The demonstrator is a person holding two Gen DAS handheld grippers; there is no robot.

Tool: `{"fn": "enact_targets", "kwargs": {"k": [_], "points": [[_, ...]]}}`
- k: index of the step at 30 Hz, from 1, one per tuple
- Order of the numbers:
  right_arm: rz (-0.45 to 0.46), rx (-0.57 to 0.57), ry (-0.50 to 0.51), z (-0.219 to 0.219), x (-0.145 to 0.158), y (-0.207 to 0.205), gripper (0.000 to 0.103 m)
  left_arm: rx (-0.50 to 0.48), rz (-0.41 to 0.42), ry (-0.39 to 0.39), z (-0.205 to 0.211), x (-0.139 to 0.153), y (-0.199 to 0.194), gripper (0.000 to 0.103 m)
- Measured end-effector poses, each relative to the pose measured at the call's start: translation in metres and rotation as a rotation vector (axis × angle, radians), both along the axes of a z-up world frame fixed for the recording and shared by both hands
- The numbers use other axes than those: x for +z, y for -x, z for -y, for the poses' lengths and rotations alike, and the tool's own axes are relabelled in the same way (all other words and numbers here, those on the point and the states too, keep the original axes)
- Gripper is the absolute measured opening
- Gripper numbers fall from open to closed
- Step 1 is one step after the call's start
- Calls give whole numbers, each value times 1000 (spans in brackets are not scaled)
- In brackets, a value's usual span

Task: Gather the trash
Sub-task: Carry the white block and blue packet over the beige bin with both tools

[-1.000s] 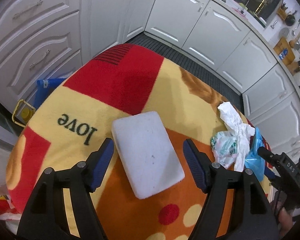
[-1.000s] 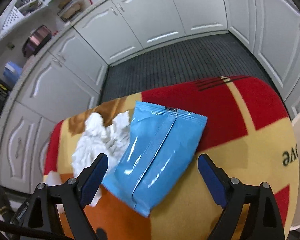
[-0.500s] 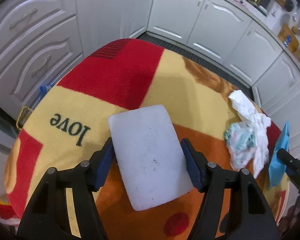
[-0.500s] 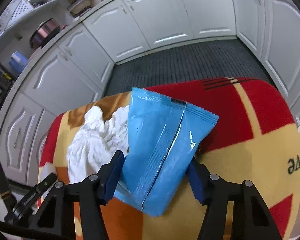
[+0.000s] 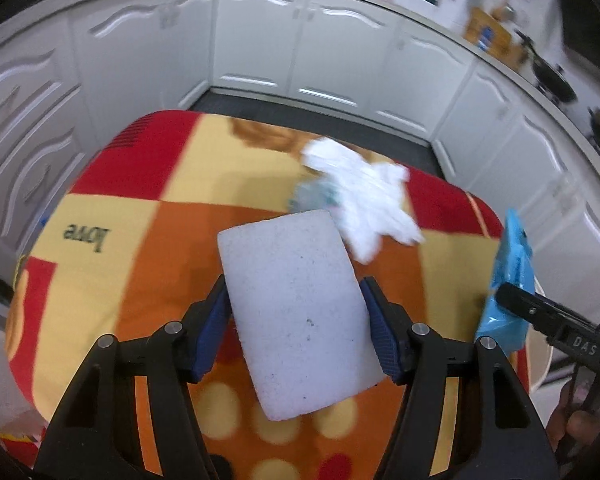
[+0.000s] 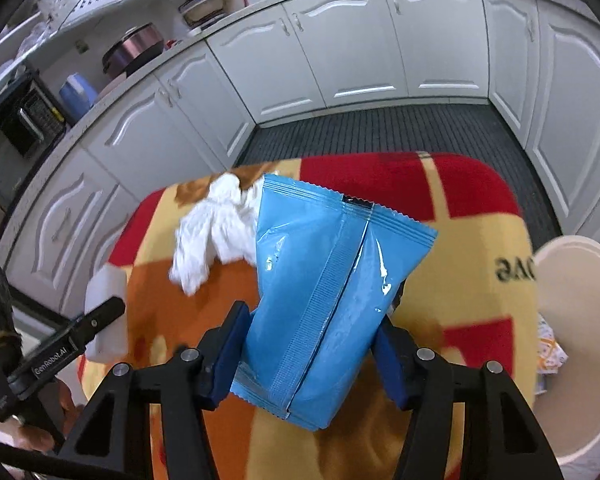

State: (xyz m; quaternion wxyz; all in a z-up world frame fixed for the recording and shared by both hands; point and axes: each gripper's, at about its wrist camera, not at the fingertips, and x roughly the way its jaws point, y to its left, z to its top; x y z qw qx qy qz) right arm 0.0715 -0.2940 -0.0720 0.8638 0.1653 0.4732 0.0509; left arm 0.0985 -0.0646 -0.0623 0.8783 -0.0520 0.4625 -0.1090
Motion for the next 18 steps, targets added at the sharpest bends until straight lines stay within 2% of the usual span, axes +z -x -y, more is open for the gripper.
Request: {"fn": "enact_targets", "kwargs": {"k": [8,18], "points": [[19,-48,48,31,7,47,57,-139,33,-27,69,6,29,62],[32,-168,121,91,18,93,57,-285,49,-44,153,5,54,62]]}}
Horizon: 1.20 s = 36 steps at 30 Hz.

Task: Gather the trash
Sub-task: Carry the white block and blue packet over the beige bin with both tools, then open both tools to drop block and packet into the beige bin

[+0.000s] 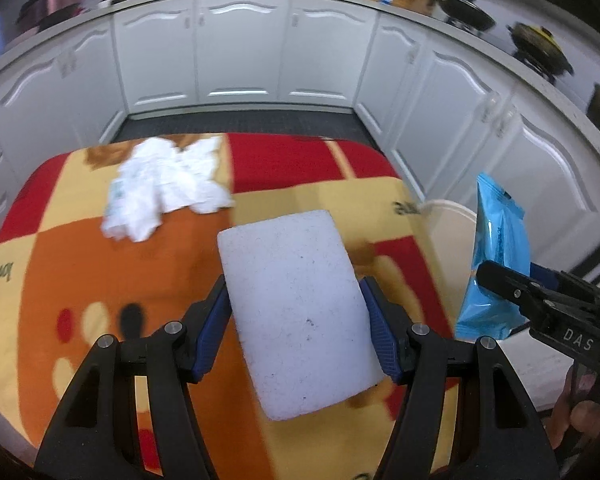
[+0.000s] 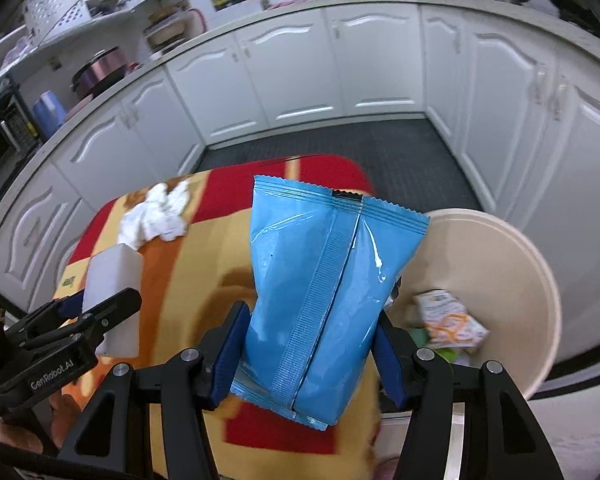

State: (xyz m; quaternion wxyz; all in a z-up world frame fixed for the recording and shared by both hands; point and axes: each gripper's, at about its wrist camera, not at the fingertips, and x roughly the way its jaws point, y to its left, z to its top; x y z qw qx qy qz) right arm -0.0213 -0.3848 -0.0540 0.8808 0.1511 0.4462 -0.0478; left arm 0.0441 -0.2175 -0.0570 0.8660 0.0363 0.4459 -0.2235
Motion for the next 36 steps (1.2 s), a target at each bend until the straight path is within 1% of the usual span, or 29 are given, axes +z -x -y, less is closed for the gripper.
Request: {"fn": "enact_targets", "kwargs": {"k": [7,13,23,27,36], "points": [[-19,-78,4,41,-9,24,57,-78,21,-29,47,-1,11,62],[-30,-117,3,63,-15,37,57,-137,29,-49,83,-6,15,62],[-72,-184,-1,97,-37,50,57,-213,2,-53,133,-21,13,63],[-87,-219,-11,112,-47,54,57,-234,4,-71,149,-26,11,63],[-114,-268,-38,139,-64,61,57,-273,-9,-73,170,-34,7,64]]}}
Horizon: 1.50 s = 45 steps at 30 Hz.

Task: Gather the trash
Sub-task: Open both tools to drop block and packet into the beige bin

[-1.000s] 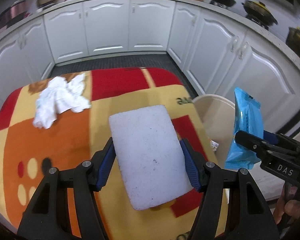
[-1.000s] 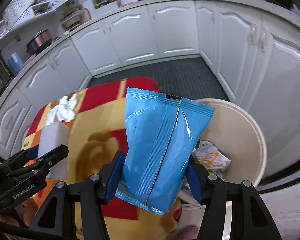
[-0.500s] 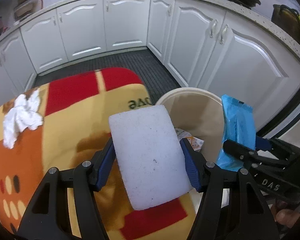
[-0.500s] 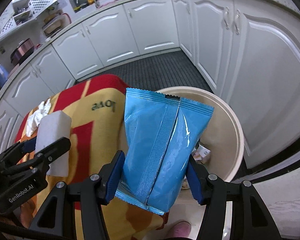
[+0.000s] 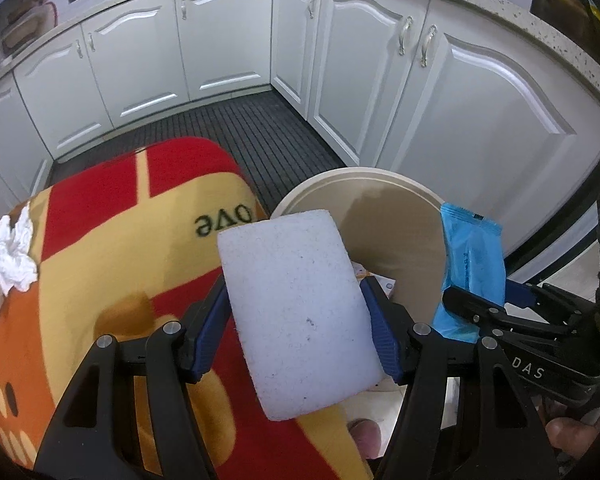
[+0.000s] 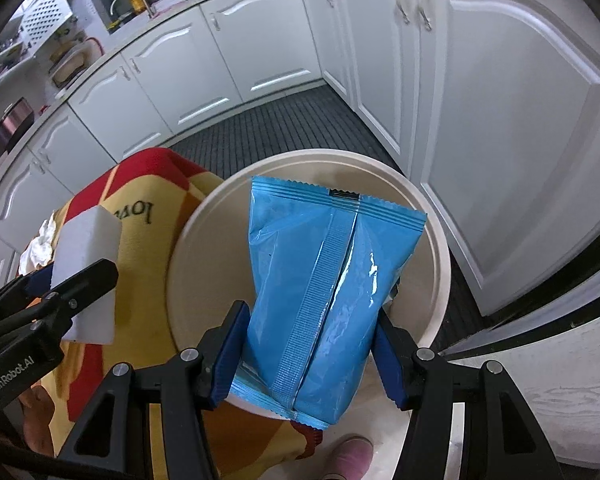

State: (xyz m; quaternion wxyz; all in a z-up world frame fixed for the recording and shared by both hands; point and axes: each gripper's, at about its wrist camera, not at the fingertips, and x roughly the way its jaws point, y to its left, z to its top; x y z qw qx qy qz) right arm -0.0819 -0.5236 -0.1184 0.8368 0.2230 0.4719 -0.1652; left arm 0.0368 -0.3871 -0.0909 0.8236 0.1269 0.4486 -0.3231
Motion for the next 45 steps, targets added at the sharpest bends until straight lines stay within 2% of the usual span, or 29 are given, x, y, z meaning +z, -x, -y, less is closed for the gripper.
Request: {"fn": "enact_targets", "kwargs": {"k": [8,11,26,28,45], "points": [[-11,-25,-15,9,-8,-2,57,-32,-14,22,7,-4,-1,66],[-12,-36,-22,13,-11,-4,61,-34,-33,28,6,-6,-2,68],[-24,-76,-74,22,-19,-2,67,-20,-80,52,1,-14,-6,72],[-17,-84,-77,23,-18,0,73,-16,-79,50,-1,-14,-6,72],[2,-37,-64,3,-6,-2,73,37,-36,41,-27,-5,-7,72]]}}
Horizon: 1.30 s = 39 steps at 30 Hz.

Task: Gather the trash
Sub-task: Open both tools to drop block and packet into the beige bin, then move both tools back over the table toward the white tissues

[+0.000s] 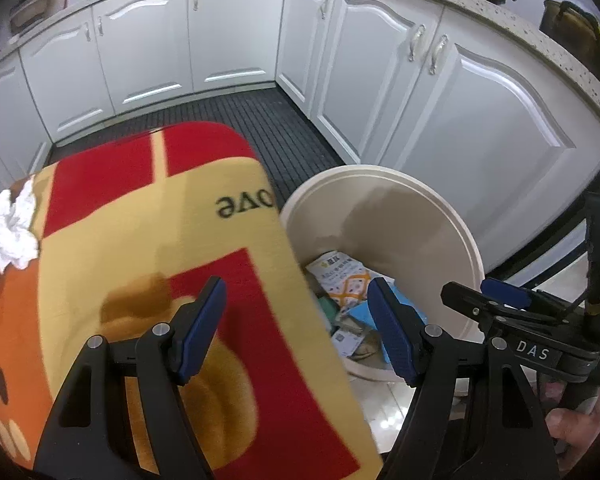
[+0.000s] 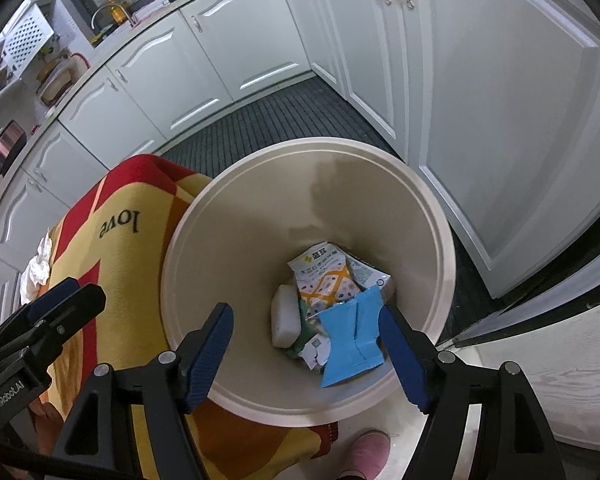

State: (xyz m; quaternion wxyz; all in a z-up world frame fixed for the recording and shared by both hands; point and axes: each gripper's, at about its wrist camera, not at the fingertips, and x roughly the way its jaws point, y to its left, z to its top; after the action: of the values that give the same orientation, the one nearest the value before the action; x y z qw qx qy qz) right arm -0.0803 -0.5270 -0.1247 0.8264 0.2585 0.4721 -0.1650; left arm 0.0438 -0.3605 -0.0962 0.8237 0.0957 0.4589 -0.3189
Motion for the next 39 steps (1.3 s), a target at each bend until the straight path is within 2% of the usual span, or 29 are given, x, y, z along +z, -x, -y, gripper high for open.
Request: {"fn": "enact_targets", "kwargs": {"k": [12,24,33,39], "points": [[54,103,3,-51,21,-23,73,125,18,-10,-74,12,-24,72],[102,272,-20,-130,36,-78,73,345,38,-33,-207,24,-73,72],[161,439,-70,-210,45,-158,73,481,33,-50,-290,19,-88,72],[156,524,-106,-268,39,-232,73,529,5,-38,-318,13,-98,72]]}}
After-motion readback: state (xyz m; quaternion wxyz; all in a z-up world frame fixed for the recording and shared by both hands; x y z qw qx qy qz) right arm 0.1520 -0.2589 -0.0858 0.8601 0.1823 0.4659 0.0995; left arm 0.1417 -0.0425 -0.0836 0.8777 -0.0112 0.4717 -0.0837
